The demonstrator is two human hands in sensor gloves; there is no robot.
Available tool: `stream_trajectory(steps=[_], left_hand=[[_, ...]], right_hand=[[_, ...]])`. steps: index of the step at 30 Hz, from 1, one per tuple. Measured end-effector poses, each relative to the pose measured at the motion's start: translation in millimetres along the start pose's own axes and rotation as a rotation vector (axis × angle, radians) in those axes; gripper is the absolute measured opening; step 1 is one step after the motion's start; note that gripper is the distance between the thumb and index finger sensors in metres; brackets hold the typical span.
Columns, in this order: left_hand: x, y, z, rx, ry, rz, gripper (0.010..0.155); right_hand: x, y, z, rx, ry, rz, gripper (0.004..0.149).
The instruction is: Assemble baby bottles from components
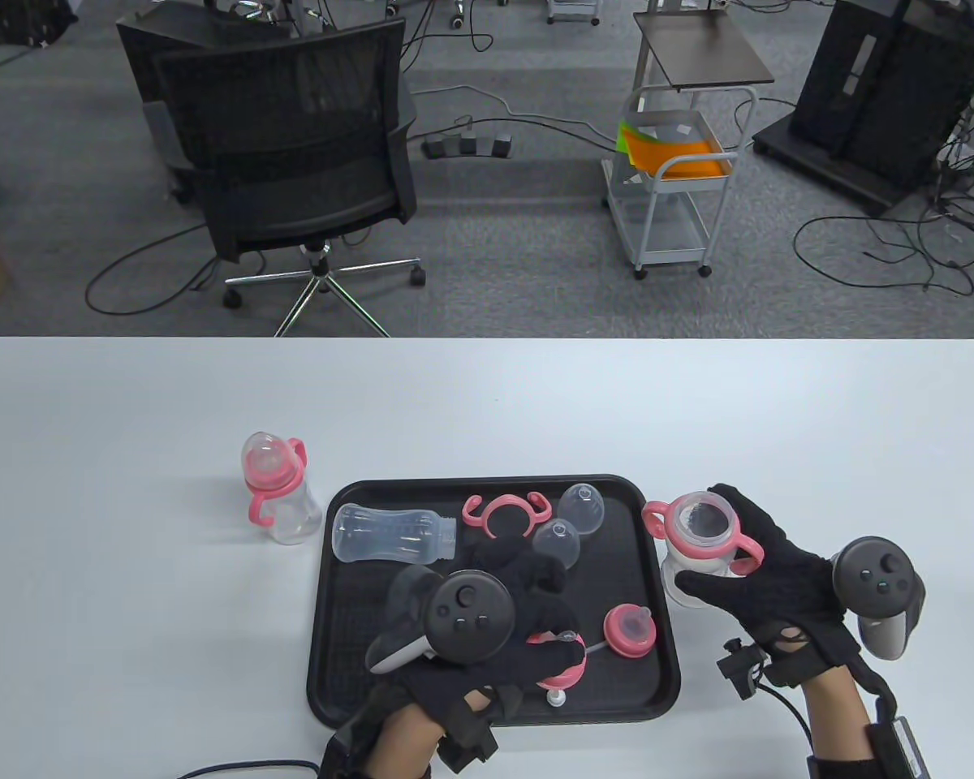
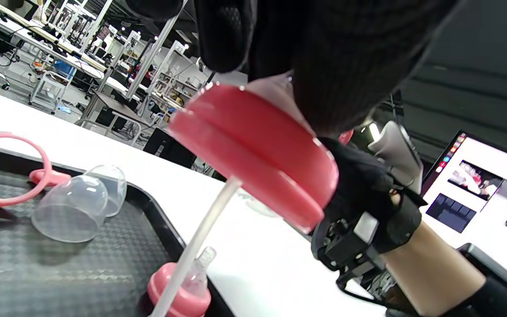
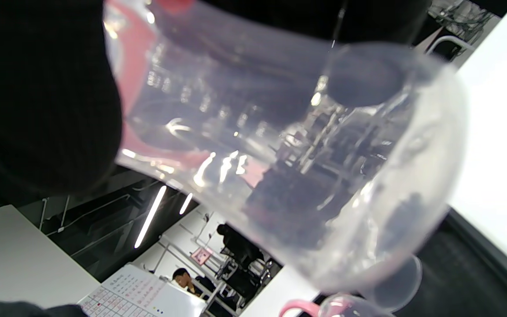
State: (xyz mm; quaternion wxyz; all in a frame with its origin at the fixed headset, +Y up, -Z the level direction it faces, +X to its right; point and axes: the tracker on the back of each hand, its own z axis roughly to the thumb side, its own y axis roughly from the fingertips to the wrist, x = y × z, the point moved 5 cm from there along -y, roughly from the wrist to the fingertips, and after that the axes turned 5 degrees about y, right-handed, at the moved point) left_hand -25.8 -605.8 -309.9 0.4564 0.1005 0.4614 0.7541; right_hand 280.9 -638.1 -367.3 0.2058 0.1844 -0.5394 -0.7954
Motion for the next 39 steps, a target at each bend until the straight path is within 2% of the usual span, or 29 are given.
stream_trajectory(steps=[7, 17, 22, 25, 33, 39], left_hand=[[23, 6, 8, -0.045, 0.114, 0.101, 0.044], [78, 9, 20, -0.073, 0.218, 0.327, 0.043], [103, 9, 32, -0.072, 0.237, 0.451, 0.042], [113, 9, 39, -0.076, 0.288, 0.489, 0.043], [126, 13, 47, -0.058, 0.308, 0.558, 0.043], [125, 7, 59, -0.071, 0.308, 0.549, 0.043]], right_hand=[[2, 1, 4, -0.026, 0.000, 0.016, 0.098], [13, 1, 17, -0.072, 0.054, 0.065, 0.098], [16, 2, 24, -0.095, 0.140, 0.076, 0.098], [19, 3, 28, -0.110, 0.210, 0.086, 0.098], [41, 7, 47, -0.183, 0.422, 0.158, 0.098], [55, 9, 52, -0.186, 0.500, 0.214, 0.098]])
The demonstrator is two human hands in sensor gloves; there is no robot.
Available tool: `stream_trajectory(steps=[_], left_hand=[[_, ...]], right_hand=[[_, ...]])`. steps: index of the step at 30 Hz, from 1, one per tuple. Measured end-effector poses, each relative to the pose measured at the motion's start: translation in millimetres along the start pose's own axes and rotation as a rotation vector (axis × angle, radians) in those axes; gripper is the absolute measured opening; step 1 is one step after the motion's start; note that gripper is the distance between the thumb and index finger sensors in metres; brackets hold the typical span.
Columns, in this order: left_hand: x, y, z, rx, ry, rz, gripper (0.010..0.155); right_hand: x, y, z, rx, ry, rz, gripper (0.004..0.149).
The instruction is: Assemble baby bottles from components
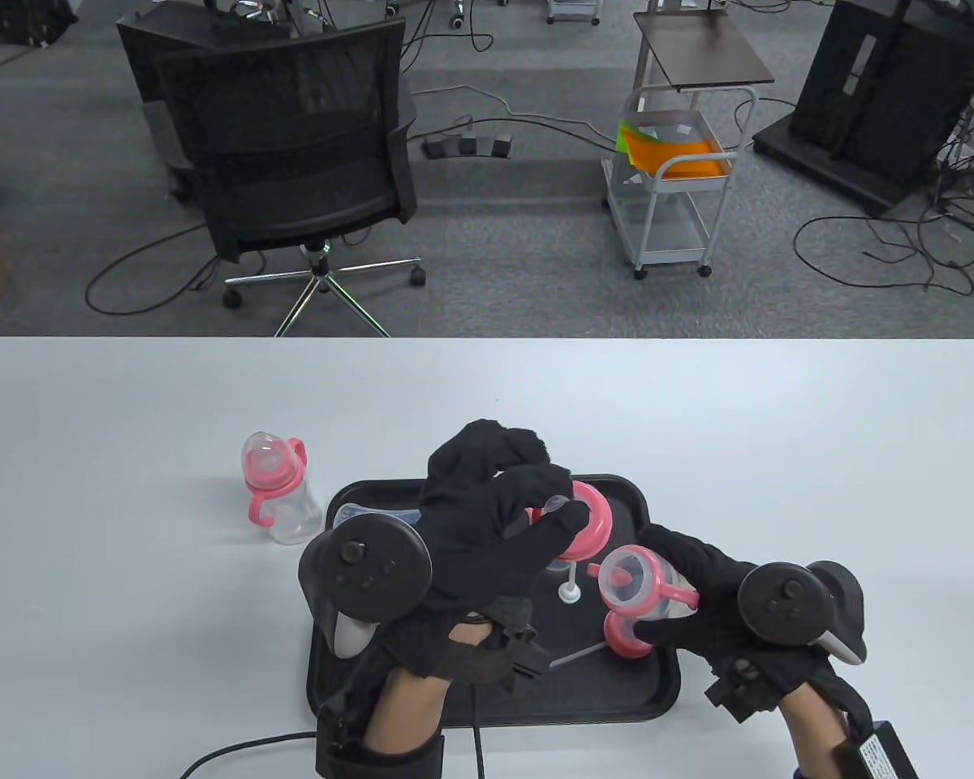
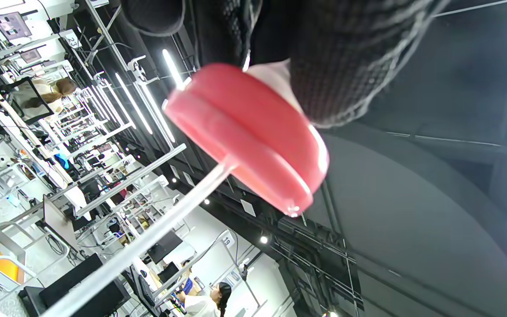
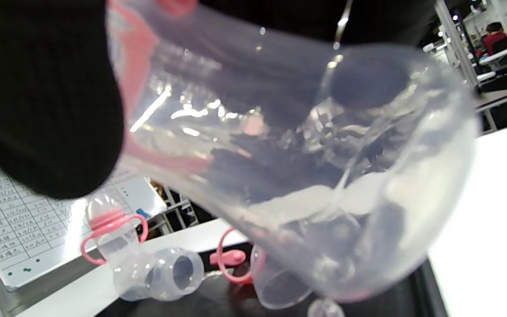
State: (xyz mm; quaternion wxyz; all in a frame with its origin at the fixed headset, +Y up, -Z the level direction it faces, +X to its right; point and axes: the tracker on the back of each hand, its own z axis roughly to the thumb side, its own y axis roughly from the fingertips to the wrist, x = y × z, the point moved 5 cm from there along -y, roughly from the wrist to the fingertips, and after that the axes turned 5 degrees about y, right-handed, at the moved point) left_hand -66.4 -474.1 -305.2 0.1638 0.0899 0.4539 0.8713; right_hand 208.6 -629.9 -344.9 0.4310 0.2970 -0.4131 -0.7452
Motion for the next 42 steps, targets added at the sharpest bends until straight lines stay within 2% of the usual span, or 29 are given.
stream_trajectory(steps=[12, 16, 22, 26, 32, 36, 38, 41, 42], left_hand=[[-35, -10, 10, -0.017, -0.038, -0.034, 0.043], [-44, -8, 6, -0.017, -0.056, -0.054, 0.043], [-59, 4, -24, 0.031, -0.060, -0.098, 0.045], [-74, 11, -53, 0.073, 0.034, -0.117, 0.046], [-93, 17, -72, 0.100, 0.115, -0.125, 0.048], [-98, 17, -69, 0.103, 0.019, -0.129, 0.053], [-98, 16, -67, 0.100, -0.017, -0.140, 0.062], [-102, 14, -64, 0.109, -0.103, -0.241, 0.078], [-105, 15, -64, 0.145, -0.161, -0.311, 0.081]], right_hand=[[15, -3, 12, -0.057, -0.083, 0.071, 0.098], [13, -3, 12, -0.060, -0.146, 0.056, 0.098], [-1, 0, 4, -0.044, -0.257, -0.013, 0.098], [-10, 2, 0, -0.027, -0.300, -0.070, 0.098], [-13, 4, -4, -0.008, -0.294, -0.098, 0.098], [-13, 4, -3, 0.005, -0.248, -0.109, 0.098], [-15, 5, -2, 0.014, -0.231, -0.130, 0.098], [-21, 7, 2, 0.020, -0.154, -0.160, 0.098], [-22, 8, 4, 0.016, -0.111, -0.161, 0.099]])
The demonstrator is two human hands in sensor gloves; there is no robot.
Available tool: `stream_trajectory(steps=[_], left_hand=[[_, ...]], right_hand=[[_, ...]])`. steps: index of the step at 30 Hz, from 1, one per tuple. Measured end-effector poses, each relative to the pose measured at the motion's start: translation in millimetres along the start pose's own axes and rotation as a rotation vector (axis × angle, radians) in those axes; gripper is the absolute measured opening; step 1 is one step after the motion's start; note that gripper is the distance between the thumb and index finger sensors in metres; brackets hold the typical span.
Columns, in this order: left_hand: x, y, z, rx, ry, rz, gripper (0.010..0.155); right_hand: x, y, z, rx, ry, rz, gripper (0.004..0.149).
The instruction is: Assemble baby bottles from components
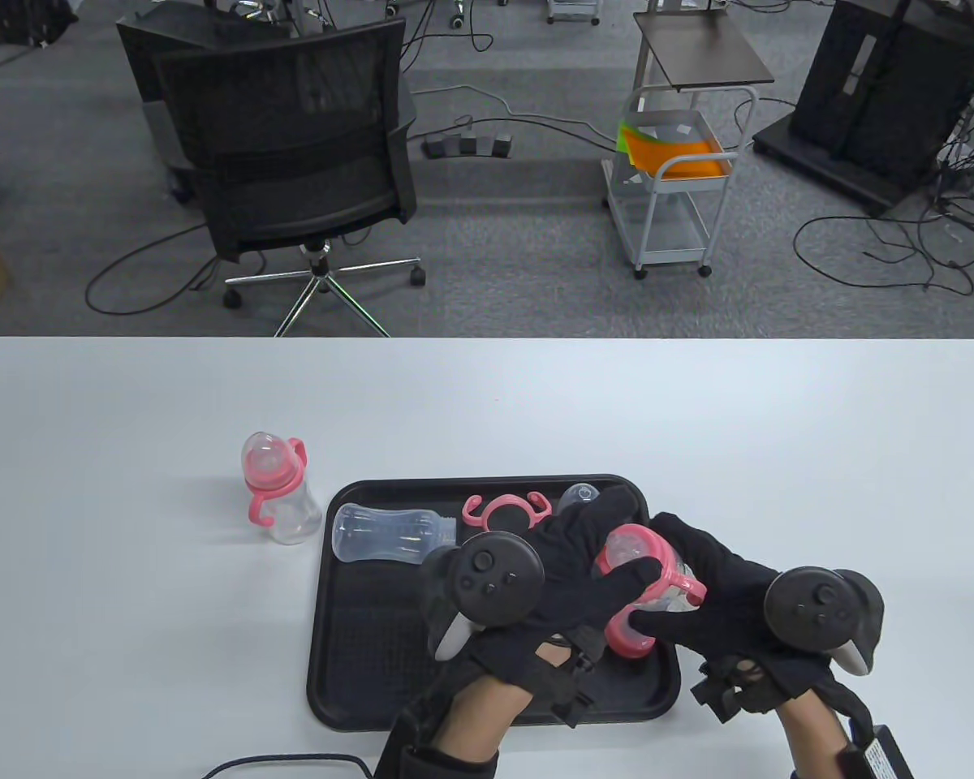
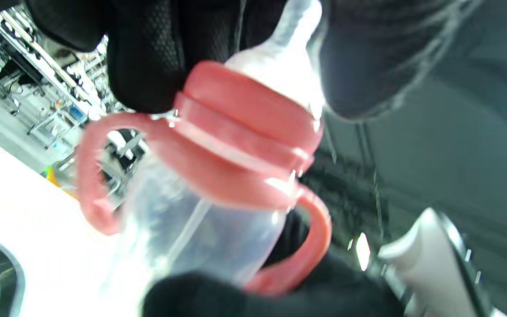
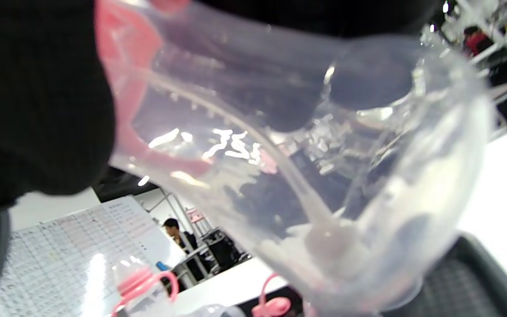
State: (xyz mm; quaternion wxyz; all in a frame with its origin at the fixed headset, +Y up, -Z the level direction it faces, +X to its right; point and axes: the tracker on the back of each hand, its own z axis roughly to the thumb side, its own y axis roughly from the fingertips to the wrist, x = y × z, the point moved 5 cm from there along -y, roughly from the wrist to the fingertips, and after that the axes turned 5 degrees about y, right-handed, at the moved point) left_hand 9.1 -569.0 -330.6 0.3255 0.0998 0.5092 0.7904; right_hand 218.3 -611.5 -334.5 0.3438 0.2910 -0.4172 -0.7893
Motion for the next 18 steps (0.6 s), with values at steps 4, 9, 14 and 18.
stream_trajectory(steps=[4, 9, 14, 18], left_hand=[[1, -1, 6, 0.021, -0.149, -0.031, 0.082], [-13, -5, 11, -0.034, 0.043, -0.240, 0.060], [-10, -8, 14, -0.051, 0.111, -0.186, 0.047], [-4, -3, 16, -0.008, 0.013, -0.087, 0.088]], right_hand=[[6, 1, 4, -0.019, 0.034, 0.028, 0.099], [12, -1, 6, -0.039, 0.030, 0.065, 0.099], [18, -1, 15, -0.070, 0.058, 0.094, 0.099], [14, -1, 12, -0.056, 0.051, 0.078, 0.098]])
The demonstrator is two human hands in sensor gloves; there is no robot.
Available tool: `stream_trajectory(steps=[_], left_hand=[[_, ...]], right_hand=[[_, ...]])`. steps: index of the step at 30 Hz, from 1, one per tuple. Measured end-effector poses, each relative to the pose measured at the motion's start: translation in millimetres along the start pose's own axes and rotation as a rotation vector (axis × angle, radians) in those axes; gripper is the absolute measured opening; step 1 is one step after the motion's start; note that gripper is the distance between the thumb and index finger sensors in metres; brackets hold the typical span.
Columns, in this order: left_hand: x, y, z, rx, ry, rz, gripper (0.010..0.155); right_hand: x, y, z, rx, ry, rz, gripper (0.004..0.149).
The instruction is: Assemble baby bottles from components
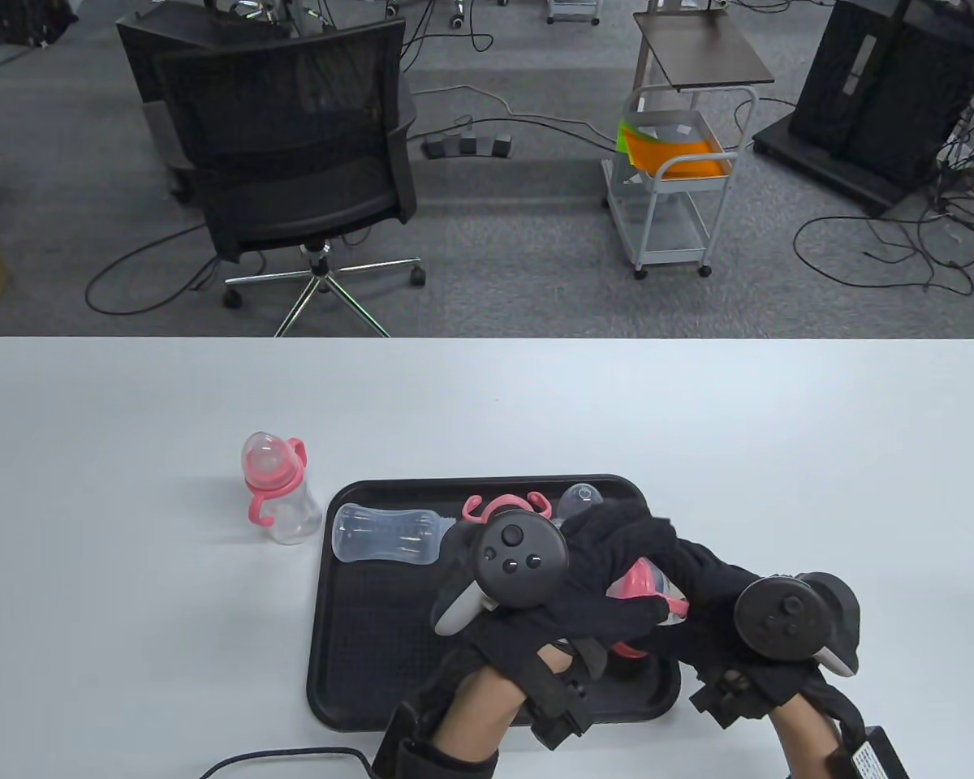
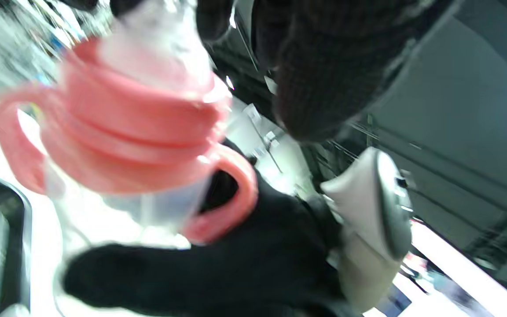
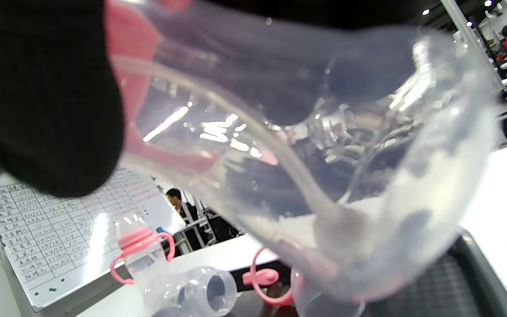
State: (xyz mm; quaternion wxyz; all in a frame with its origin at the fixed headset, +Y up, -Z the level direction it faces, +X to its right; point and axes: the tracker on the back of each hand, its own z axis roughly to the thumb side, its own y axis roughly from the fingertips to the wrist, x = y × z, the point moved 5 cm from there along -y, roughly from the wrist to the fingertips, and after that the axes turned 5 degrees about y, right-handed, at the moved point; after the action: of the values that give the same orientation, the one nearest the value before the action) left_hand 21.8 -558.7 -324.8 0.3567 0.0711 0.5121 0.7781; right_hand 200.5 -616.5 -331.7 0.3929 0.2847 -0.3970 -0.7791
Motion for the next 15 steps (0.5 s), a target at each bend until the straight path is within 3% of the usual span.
stream_trajectory(steps=[2, 5, 9, 13, 15], left_hand=[[3, 3, -3, 0.104, -0.176, 0.032, 0.101], [-4, 1, -8, 0.206, -0.322, -0.048, 0.095], [-19, -4, -5, 0.105, -0.219, -0.162, 0.079], [-19, -5, -5, 0.062, -0.157, -0.206, 0.071], [-12, -2, -10, 0.100, -0.069, -0.135, 0.090]], right_hand=[[-1, 0, -1, 0.002, 0.017, -0.004, 0.098], [-2, 0, 0, -0.002, -0.004, -0.006, 0.099], [1, 0, 0, 0.005, 0.045, 0.016, 0.098], [-2, 0, -2, 0.011, 0.033, 0.006, 0.099], [-3, 0, -2, 0.011, 0.015, 0.001, 0.099]])
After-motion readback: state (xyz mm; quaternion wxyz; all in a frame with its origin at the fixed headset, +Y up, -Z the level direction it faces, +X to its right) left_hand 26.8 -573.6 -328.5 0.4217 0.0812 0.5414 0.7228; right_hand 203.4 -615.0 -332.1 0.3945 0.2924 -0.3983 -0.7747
